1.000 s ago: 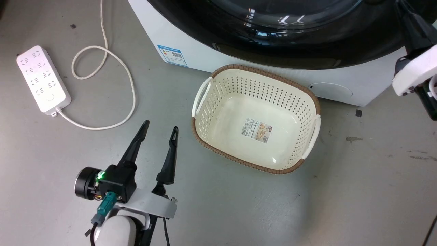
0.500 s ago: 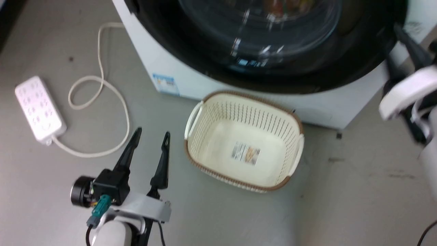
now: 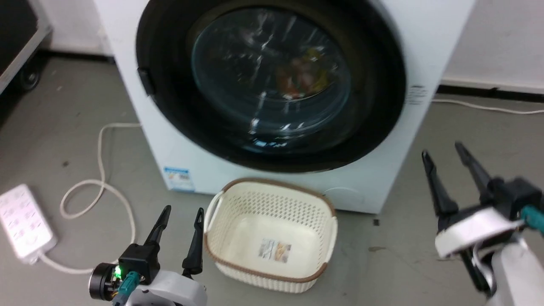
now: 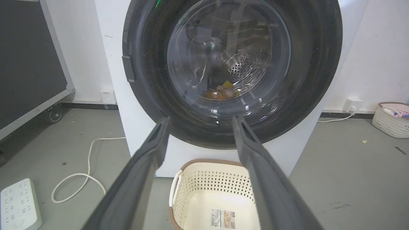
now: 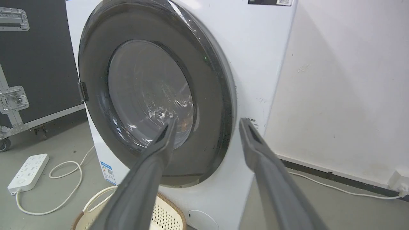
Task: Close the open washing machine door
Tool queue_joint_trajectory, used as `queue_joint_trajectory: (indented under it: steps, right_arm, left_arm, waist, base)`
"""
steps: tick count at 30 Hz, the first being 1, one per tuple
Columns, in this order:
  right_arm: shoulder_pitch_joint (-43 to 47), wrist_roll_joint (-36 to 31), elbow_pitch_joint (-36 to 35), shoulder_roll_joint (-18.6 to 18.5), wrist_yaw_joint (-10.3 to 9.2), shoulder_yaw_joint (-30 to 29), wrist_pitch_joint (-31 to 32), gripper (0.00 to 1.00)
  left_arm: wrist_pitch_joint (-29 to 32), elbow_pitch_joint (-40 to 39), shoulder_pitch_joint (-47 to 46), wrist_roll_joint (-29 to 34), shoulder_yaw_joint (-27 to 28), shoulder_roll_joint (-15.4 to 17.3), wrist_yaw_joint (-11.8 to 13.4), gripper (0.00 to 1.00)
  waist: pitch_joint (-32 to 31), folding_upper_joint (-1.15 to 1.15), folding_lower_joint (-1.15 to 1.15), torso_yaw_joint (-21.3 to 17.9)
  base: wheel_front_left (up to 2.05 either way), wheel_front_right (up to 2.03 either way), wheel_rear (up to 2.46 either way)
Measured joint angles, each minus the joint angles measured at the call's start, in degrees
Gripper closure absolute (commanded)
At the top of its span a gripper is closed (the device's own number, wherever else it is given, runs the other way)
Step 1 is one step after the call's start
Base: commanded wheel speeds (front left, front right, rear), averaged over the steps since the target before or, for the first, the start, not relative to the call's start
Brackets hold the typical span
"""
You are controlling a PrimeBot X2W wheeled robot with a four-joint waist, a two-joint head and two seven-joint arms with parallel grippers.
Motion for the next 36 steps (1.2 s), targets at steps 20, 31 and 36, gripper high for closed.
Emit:
queue_joint_trajectory:
  steps: [20, 31, 36]
  right_arm:
    - [18.0, -8.1, -6.5, 9.2, -0.01, -7.6, 0.0, 0.00]
    - [18.0, -7.5, -6.5, 9.3, -0.01, -7.3, 0.0, 1.00]
    - [18.0, -7.5, -6.6, 9.3, -0.01, -7.3, 0.5, 1.00]
  left_arm:
    - [0.0, 1.4, 1.7, 2.0, -0.6, 0.0, 0.0, 0.00]
    - [0.1, 2.0, 1.7, 2.0, -0.8, 0.0, 0.0, 1.00]
    - [0.6, 1.7, 1.7, 2.0, -0.7, 0.0, 0.0, 1.00]
  waist:
    - [-3.7, 0.00, 0.02, -3.9]
    - [-3.3, 0.00, 0.03, -4.1]
    - [-3.2, 0.00, 0.03, -4.0]
  base:
    - [0.00, 0.00, 0.00]
    - [0.00, 0.00, 0.00]
    - [0.00, 0.00, 0.00]
